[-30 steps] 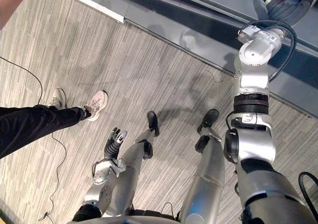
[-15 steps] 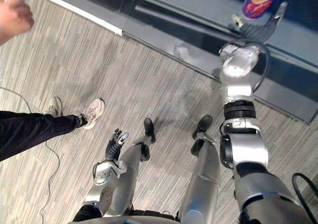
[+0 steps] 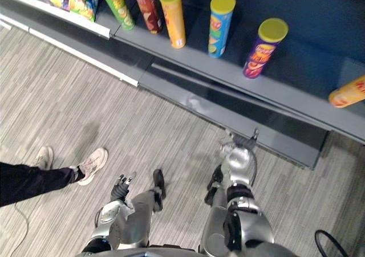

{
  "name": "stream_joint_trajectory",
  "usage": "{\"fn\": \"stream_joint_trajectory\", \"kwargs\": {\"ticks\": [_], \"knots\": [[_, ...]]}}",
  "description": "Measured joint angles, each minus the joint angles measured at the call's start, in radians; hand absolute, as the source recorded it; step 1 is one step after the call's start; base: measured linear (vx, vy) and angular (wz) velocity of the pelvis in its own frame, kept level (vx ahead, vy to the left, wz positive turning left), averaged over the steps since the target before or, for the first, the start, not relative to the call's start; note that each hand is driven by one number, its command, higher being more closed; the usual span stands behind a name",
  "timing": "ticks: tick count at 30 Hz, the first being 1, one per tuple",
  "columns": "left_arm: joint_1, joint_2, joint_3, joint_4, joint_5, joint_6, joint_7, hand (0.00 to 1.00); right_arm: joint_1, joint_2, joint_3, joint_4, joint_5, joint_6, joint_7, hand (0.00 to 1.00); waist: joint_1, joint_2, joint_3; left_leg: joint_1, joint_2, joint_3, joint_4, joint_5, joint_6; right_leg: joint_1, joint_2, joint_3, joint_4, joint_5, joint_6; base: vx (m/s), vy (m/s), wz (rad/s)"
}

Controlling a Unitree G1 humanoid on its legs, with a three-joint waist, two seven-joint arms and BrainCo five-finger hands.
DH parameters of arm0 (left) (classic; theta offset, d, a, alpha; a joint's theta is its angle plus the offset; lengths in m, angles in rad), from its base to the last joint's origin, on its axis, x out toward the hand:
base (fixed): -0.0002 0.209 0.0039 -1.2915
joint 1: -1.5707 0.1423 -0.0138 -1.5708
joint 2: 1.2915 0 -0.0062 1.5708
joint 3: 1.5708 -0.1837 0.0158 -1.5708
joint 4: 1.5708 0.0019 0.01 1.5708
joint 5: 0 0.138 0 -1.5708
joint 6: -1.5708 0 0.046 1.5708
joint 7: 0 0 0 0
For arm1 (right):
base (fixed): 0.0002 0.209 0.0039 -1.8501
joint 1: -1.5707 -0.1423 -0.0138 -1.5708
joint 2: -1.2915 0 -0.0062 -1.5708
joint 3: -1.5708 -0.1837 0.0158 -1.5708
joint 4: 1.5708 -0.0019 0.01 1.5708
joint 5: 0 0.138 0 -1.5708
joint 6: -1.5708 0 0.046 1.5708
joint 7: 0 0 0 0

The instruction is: Put the gum and the chips on the shelf.

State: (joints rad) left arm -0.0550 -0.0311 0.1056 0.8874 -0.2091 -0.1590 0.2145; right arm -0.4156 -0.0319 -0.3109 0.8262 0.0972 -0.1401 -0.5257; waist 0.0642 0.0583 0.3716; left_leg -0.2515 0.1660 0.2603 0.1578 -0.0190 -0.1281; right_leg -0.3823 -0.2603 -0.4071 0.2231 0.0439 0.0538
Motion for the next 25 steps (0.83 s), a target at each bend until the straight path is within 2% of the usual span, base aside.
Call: {"fn": "stream_joint_trajectory", "kwargs": {"ticks": [3,4,6,8,10,14,16,21,22,25], "knots": [[-0.001,0.016,0.060,0.092,0.062,0.017,0.000,0.00,0.143,0.045,0.030,-0.070,-0.005,-0.002,0.035,0.00,-0.029,-0.035,-0.077,0.035,-0.007,0.006,-0.060,0.012,-0.001,0.049,0.035,0.007,-0.120,0.050,0.011,0.18,0.048,-0.17],[-0.001,0.032,0.070,0.123,0.078,0.023,-0.003,0.00,0.219,0.047,0.072,-0.112,-0.013,-0.004,0.065,0.00,-0.040,-0.056,-0.100,0.070,-0.010,0.021,-0.086,0.015,0.002,0.092,0.054,0.019,-0.184,0.083,0.010,0.19,0.042,-0.30],[0.000,0.044,0.093,0.146,0.104,0.035,-0.004,0.00,0.288,0.041,0.116,-0.130,-0.021,-0.008,0.099,0.00,-0.040,-0.080,-0.124,0.100,-0.014,0.041,-0.095,0.009,0.003,0.124,0.067,0.038,-0.234,0.109,0.008,0.16,0.036,-0.35],[0.015,0.057,0.111,0.160,0.118,0.039,-0.016,0.00,0.381,0.039,0.150,-0.130,-0.040,-0.014,0.182,0.00,-0.055,-0.099,-0.145,0.155,-0.019,0.043,-0.102,-0.009,-0.001,0.179,0.083,0.051,-0.267,0.119,0.015,0.17,0.040,-0.24],[0.025,0.062,0.137,0.180,0.147,0.040,-0.030,0.00,0.435,0.037,0.167,-0.097,-0.062,-0.015,0.242,0.00,-0.065,-0.103,-0.169,0.181,-0.018,0.048,-0.102,-0.025,-0.005,0.207,0.087,0.056,-0.278,0.119,0.016,0.12,0.023,-0.15],[0.064,0.065,0.176,0.187,0.152,0.042,-0.048,0.00,0.504,0.040,0.162,0.054,-0.098,-0.014,0.327,0.00,-0.065,-0.104,-0.211,0.240,-0.016,0.062,-0.102,-0.052,-0.007,0.260,0.095,0.076,-0.298,0.119,0.017,0.09,0.030,-0.17],[0.090,0.065,0.222,0.190,0.152,0.042,-0.066,0.00,0.523,0.032,0.112,0.138,-0.093,-0.012,0.373,0.00,-0.068,-0.111,-0.233,0.267,-0.017,0.074,-0.102,-0.063,-0.007,0.284,0.097,0.087,-0.310,0.120,0.023,0.03,0.020,-0.17],[0.122,0.056,0.300,0.230,0.142,0.052,-0.079,0.00,0.526,0.030,-0.015,0.229,-0.055,-0.011,0.420,0.00,-0.075,-0.114,-0.285,0.309,-0.021,0.088,-0.124,-0.068,-0.011,0.312,0.099,0.101,-0.323,0.115,0.029,-0.01,0.009,-0.09],[0.125,0.053,0.314,0.237,0.140,0.053,-0.087,0.00,0.526,0.028,-0.059,0.258,-0.047,-0.004,0.423,0.00,-0.077,-0.111,-0.294,0.314,-0.023,0.088,-0.129,-0.071,-0.015,0.320,0.098,0.101,-0.328,0.116,0.030,0.00,0.000,0.00],[0.129,0.046,0.324,0.265,0.125,0.053,-0.102,0.00,0.541,0.008,-0.086,0.321,-0.006,0.026,0.415,0.00,-0.088,-0.098,-0.310,0.338,-0.033,0.087,-0.157,-0.066,-0.013,0.335,0.087,0.102,-0.329,0.111,0.032,-0.02,0.036,-0.01]]}}
